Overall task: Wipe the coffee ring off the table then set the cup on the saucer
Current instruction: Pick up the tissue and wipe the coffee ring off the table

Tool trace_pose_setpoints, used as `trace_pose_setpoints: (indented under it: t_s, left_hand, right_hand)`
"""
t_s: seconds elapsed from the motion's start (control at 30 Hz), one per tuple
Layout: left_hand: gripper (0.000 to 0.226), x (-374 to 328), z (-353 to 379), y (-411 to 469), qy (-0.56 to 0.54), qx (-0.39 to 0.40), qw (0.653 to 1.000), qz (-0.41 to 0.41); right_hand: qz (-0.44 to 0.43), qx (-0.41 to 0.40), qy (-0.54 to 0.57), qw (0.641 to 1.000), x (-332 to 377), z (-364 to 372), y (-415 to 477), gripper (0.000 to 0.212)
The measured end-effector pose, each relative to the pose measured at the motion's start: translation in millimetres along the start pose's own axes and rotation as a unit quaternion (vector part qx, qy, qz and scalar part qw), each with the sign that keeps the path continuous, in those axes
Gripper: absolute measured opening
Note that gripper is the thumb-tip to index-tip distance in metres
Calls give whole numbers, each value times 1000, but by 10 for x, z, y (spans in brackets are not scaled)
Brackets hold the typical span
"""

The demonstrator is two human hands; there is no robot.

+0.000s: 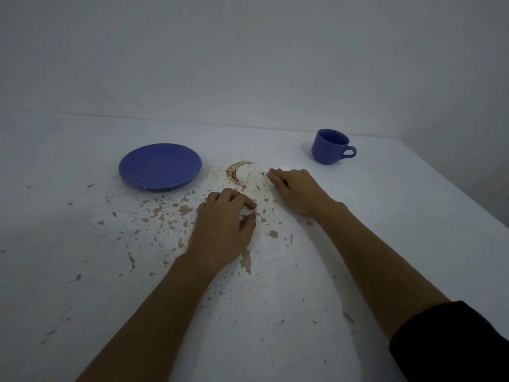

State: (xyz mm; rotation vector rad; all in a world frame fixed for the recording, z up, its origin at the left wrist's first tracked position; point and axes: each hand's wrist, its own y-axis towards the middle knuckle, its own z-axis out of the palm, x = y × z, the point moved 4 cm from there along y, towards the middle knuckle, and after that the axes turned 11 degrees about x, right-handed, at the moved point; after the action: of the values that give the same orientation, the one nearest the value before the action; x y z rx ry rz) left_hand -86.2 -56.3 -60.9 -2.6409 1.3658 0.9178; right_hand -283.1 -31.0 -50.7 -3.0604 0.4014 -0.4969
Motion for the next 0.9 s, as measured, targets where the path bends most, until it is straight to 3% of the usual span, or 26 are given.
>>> trace_pose_setpoints:
  t_s: [0.2, 0.4, 0.6, 0.77, 0.9]
  left_hand:
    - [24, -11, 9, 8, 7, 4, 1000, -3]
    - [24, -6, -3, 13, 4, 4, 1000, -9]
    - [24, -20, -1, 29, 2, 10, 1000, -19]
    - [24, -8, 14, 43, 4, 11, 1000, -27]
    - [23, -7, 16, 47, 9, 8, 1000, -27]
  right_hand:
    - [-6, -60, -16, 998, 280, 8, 239, 36]
    - [-89, -2, 2, 996, 232, -40, 81, 40]
    - [-3, -69, 86, 994, -178, -169, 70, 38]
    - [3, 39, -1, 999, -222, 6, 105, 40]
    - [26, 10, -36, 999, -148, -15, 211, 38]
